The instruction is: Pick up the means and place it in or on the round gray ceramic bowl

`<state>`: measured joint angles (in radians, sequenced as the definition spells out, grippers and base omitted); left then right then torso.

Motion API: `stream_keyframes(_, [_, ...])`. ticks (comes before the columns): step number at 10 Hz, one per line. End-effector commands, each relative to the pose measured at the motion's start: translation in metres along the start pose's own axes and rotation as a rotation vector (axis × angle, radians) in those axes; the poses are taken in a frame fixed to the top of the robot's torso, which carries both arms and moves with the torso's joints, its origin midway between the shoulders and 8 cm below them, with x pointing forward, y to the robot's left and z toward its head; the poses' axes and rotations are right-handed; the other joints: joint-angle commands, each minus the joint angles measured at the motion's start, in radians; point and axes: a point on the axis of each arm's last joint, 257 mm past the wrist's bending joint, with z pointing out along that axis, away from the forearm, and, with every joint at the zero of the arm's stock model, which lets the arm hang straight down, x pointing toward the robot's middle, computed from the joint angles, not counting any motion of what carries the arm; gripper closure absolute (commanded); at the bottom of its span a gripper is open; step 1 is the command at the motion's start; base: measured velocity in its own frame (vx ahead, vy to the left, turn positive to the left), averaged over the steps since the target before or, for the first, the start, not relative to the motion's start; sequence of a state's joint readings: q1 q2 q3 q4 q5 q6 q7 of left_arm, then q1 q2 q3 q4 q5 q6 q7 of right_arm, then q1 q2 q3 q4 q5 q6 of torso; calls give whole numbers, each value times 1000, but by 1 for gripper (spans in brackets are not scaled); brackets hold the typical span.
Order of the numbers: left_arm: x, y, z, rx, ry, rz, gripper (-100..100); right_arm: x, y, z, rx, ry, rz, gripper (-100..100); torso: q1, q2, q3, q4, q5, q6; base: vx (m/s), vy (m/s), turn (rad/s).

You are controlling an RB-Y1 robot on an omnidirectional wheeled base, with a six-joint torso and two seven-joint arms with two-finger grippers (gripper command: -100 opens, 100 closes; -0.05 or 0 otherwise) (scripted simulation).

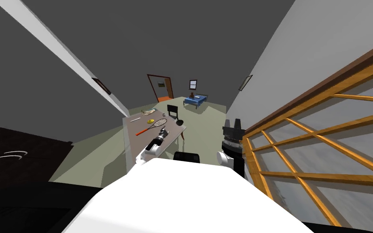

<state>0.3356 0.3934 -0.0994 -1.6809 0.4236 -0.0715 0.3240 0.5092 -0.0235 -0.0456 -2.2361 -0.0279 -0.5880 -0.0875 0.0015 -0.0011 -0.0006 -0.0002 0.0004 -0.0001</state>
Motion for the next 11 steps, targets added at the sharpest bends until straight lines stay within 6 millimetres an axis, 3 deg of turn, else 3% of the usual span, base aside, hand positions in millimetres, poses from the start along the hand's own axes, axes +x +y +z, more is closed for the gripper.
stream_keyframes(1, [-19,18,1,-56,-35,-21,-100,0,0,0,0,0,0,0,0,0,0,0,0,0,1,18,-127])
stream_keyframes(5, [-72,67,-8,-212,-145,-109,-100,0,0,0,0,0,0,0,0,0,0,0,0,0,0,13,-178])
stream_keyframes(11, [-148,131,-42,-416,-336,-254,-100,0,0,0,0,0,0,0,0,-1,0,0,0,0,3,15,-173])
